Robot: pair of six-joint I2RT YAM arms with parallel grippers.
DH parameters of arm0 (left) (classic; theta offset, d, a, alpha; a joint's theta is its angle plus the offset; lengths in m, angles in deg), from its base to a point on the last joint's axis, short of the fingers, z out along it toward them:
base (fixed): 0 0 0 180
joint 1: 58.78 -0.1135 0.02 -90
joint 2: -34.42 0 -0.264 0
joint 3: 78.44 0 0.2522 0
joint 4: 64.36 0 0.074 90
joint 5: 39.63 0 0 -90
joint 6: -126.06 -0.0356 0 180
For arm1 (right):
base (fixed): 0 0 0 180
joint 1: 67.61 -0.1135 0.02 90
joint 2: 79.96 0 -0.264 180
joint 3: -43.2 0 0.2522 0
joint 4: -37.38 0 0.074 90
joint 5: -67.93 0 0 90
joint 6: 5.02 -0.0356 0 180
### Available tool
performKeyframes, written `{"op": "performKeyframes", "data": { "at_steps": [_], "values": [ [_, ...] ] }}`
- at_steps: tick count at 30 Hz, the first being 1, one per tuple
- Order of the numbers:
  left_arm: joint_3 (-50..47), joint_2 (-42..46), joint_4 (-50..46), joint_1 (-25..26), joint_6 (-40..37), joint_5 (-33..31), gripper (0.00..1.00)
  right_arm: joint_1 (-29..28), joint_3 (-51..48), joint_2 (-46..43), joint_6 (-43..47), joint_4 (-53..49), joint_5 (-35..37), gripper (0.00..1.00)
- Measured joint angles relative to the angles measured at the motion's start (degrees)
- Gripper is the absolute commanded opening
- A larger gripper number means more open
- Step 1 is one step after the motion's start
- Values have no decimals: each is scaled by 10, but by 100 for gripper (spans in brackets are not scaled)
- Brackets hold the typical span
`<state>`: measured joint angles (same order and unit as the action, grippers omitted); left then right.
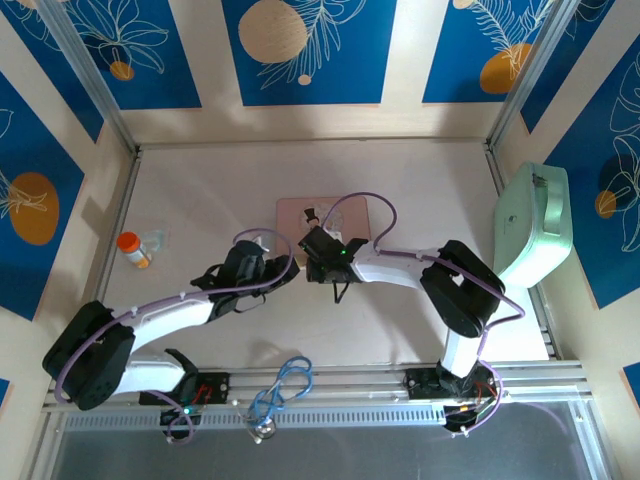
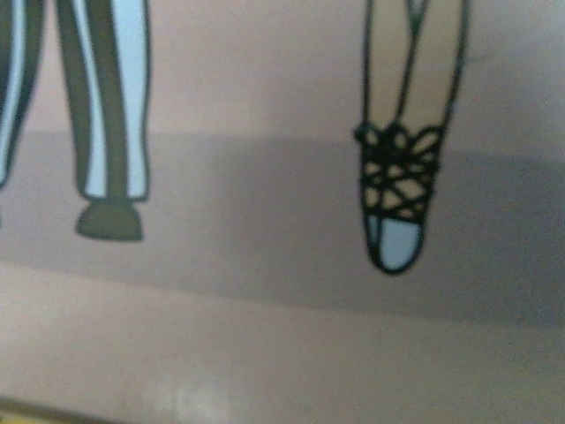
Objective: Unlock the padlock with the key
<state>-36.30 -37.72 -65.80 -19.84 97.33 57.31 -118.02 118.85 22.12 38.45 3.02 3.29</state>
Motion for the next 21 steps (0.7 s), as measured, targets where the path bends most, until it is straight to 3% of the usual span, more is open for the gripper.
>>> {"op": "performKeyframes", "data": {
  "at_steps": [21],
  "values": [
    [-46, 0, 92, 3, 13, -10, 62, -2, 45, 23, -5, -72, 3, 35]
  ]
}}
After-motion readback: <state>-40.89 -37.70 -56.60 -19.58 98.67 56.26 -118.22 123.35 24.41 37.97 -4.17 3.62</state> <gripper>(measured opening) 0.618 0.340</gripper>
